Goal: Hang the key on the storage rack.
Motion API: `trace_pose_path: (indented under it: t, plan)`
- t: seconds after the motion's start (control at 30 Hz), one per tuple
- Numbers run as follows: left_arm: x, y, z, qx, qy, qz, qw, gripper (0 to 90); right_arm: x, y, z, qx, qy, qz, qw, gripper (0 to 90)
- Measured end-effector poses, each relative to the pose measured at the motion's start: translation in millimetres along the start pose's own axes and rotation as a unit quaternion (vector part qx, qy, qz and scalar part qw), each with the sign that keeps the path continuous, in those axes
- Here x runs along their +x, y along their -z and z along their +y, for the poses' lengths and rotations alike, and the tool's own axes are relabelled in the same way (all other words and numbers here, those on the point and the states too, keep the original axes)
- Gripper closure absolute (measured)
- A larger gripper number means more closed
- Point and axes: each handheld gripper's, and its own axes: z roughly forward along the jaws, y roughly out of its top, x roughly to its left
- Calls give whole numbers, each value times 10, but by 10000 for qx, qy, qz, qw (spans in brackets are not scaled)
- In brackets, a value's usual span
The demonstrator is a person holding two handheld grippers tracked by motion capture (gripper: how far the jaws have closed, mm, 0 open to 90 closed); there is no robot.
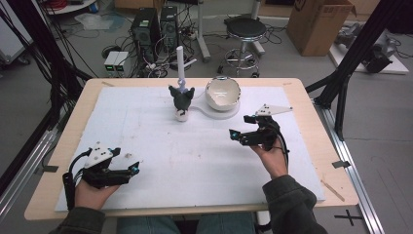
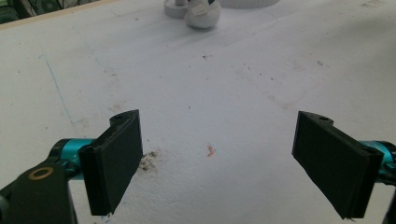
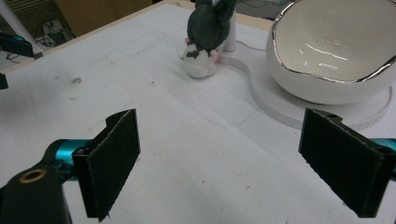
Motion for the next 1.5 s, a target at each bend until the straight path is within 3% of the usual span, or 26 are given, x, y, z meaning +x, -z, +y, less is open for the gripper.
trace_pose_path:
  t: [0.67,1.07,1.5]
  plan:
    - [-10,-3,-2,20,-47,-38,10000,165,-18,215,-243,2,-3,-167,9999,118]
    - [-7,-7,-10,26,-18,-58,10000,165,-47,394,-384,-46,-191,-217,9996,115]
    - [-15,-8,-21,54,-17,-105,9999,165,-39,451,-535,50,-144,-332,9993,115]
